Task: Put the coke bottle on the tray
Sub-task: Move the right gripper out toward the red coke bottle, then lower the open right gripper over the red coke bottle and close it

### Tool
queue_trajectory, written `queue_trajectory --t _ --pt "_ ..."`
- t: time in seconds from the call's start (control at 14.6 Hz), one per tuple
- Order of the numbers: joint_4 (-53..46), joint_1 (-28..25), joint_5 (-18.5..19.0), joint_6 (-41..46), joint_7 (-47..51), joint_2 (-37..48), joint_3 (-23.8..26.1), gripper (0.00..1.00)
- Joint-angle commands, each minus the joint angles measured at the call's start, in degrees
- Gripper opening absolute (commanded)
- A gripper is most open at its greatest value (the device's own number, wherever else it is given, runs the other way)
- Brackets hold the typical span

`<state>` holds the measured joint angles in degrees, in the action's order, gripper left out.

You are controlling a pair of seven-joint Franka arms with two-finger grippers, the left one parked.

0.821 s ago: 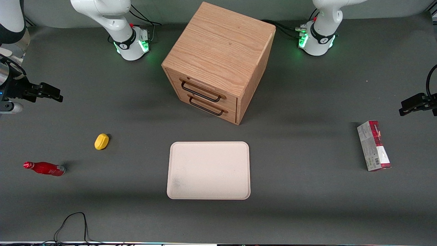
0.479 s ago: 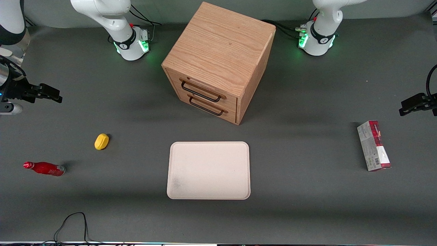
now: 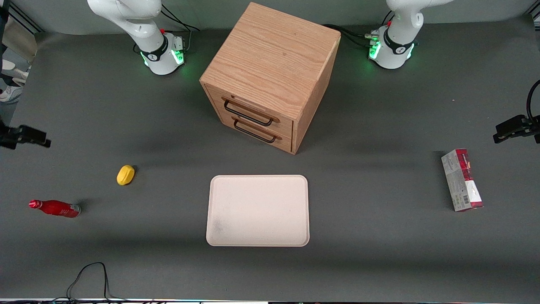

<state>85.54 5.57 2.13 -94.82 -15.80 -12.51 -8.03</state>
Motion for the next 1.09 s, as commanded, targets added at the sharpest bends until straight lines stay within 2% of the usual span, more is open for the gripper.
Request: queue_trajectory --t 0.0,0.34,0.68,1.03 --pt "-12.9 0.2 -0.9 1.3 -6.5 -12.2 -3.0 1.0" --pt "-25.4 4.4 -6.0 1.0 -13.1 -24.9 -4.4 1.0" --pt "-25.2 6.8 -6.9 -4.7 -15.6 -29.8 -4.8 1.0" --pt "-21.7 7.0 -10.0 -10.8 -19.4 -31.4 -7.0 1.0"
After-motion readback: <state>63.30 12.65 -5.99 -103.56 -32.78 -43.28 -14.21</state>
